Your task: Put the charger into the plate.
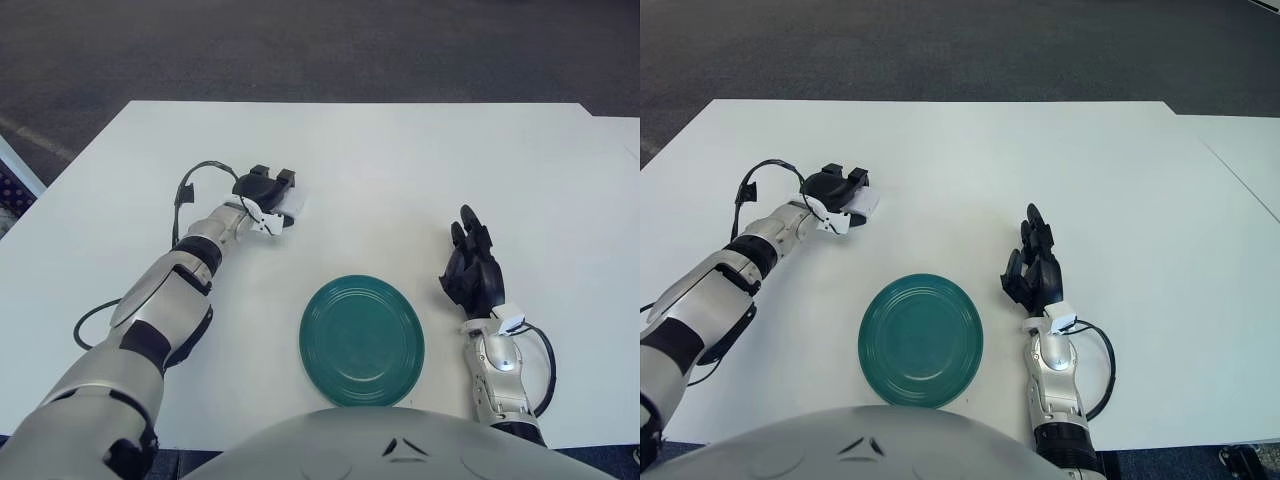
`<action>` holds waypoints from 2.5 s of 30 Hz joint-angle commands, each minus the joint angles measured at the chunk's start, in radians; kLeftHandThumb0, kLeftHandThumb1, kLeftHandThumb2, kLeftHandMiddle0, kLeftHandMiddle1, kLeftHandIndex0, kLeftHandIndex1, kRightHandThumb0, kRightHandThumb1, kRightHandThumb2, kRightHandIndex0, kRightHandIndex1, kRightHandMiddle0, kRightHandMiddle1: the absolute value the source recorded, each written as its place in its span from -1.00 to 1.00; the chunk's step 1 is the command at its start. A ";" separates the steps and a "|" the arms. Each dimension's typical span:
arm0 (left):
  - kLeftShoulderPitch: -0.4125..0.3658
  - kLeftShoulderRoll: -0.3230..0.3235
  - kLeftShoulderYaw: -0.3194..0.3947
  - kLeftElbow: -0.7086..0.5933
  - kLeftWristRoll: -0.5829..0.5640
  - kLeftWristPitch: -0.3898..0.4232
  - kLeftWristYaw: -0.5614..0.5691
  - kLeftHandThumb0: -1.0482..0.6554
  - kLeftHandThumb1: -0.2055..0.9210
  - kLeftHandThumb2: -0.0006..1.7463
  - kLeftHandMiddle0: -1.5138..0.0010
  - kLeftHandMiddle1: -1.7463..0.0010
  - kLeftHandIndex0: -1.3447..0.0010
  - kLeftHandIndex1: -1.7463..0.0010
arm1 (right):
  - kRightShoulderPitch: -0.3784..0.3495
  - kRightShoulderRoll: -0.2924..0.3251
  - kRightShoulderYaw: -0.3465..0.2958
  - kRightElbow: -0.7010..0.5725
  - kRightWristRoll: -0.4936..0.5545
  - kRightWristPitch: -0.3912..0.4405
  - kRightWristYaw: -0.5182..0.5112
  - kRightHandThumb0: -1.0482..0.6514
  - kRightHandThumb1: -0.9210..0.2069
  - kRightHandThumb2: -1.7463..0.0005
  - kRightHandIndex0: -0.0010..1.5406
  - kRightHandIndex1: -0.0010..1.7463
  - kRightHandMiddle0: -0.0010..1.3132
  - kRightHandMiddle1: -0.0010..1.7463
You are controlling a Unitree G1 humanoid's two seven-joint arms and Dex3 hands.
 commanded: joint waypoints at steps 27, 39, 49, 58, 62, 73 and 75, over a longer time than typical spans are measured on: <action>0.086 0.104 0.066 -0.319 -0.068 -0.173 0.104 -0.31 0.06 0.40 -0.54 -1.00 0.17 -1.00 | 0.082 0.011 -0.007 0.194 -0.003 0.036 0.009 -0.75 -1.00 0.00 -0.90 -1.00 -1.00 -0.73; 0.279 0.132 0.190 -0.837 -0.124 -0.074 -0.055 -0.31 0.05 0.40 -0.56 -1.00 0.17 -1.00 | 0.079 0.010 -0.007 0.203 -0.007 0.027 0.011 -0.75 -1.00 0.01 -0.89 -1.00 -1.00 -0.71; 0.421 0.098 0.180 -1.194 -0.081 0.048 -0.246 -0.32 -0.01 0.46 -0.59 -1.00 0.13 -1.00 | 0.074 0.017 -0.006 0.205 0.013 0.042 0.030 -0.74 -1.00 0.02 -0.89 -1.00 -1.00 -0.72; 0.480 0.075 0.150 -1.341 -0.007 0.042 -0.310 -0.32 0.01 0.44 -0.66 -1.00 0.14 -1.00 | 0.079 0.022 0.001 0.192 -0.003 0.028 0.024 -0.71 -1.00 0.02 -0.87 -0.99 -1.00 -0.69; 0.507 0.070 0.140 -1.392 0.000 0.030 -0.341 -0.31 0.02 0.43 -0.67 -1.00 0.15 -1.00 | 0.085 0.023 0.003 0.180 -0.008 0.032 0.019 -0.70 -1.00 0.02 -0.87 -0.99 -1.00 -0.67; 0.546 0.076 0.088 -1.508 0.053 -0.017 -0.461 -0.32 0.01 0.44 -0.73 -1.00 0.14 -1.00 | 0.103 0.023 0.012 0.136 -0.056 0.060 -0.031 -0.70 -1.00 0.00 -0.88 -1.00 -1.00 -0.66; 0.556 0.076 0.082 -1.525 0.055 -0.018 -0.490 -0.32 0.01 0.44 -0.73 -1.00 0.14 -1.00 | 0.109 0.022 0.017 0.119 -0.068 0.071 -0.042 -0.69 -1.00 -0.01 -0.88 -0.99 -1.00 -0.65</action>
